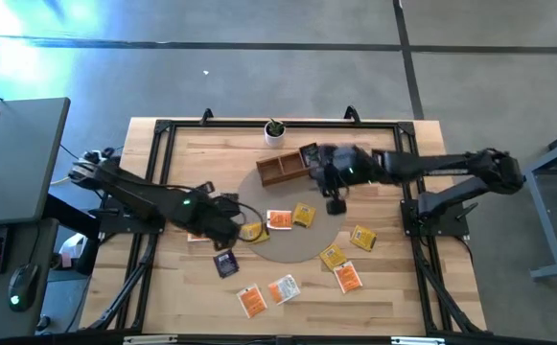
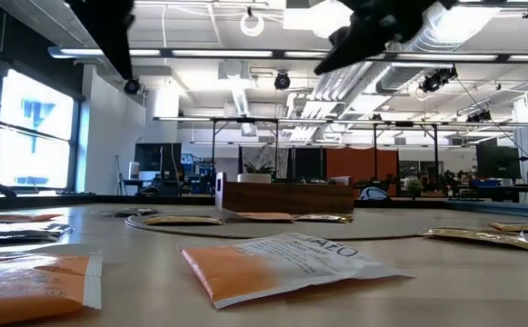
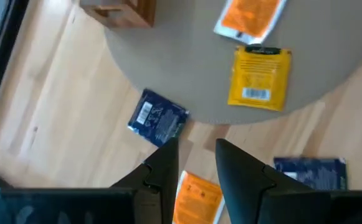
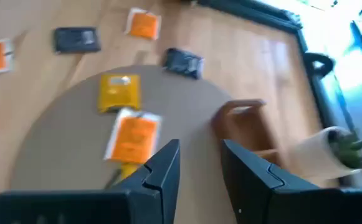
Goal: Pick & Place Tea
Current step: Put the bottom purple tea bag into the right section of the wooden organizer
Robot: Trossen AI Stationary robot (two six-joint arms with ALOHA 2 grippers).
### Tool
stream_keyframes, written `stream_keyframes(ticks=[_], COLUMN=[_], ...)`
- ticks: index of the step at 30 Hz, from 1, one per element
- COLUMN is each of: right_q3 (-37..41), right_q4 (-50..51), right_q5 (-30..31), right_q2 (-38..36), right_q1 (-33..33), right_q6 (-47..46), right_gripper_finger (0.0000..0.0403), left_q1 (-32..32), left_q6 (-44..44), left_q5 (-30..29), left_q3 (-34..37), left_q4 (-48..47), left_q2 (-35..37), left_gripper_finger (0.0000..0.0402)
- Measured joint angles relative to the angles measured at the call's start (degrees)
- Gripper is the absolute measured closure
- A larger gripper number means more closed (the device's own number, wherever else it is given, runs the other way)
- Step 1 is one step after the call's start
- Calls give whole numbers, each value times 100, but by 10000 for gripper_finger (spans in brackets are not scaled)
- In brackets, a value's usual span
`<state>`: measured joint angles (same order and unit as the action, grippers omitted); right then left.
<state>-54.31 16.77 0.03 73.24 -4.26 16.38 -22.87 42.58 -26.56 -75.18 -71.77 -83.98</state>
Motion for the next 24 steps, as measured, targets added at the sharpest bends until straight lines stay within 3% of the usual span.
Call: stream_keyframes(ticks=[3,6,11,15,19,24], right_q3=[940,1827,2689,2807,2805,2803], right_q4=[-1058,-2635,-4772,-5331,-5348,-5463], right_q5=[210,433,1273,1619,1312,953], right_q2=[-165,-166,-127,-128,-128,-80], right_q1=[546,1145,1862,2058,2003,1765], right_q6=[-389,-589,-8,450,666,808], right_gripper_finger=[290,290,291,291,291,291], left_q1=[-321,-644,-1224,-1437,-1423,-1432], left_q6=[274,425,560,1245,2082,1594], left_q5=[116,263,485,1356,1990,2402], left_q3=[573,1449,3109,3792,3854,3426], left_q4=[190,1317,4888,6835,6897,6939], left_q2=[490,956,1274,1037,529,-144], left_gripper_finger=[299,299,299,299,299,299])
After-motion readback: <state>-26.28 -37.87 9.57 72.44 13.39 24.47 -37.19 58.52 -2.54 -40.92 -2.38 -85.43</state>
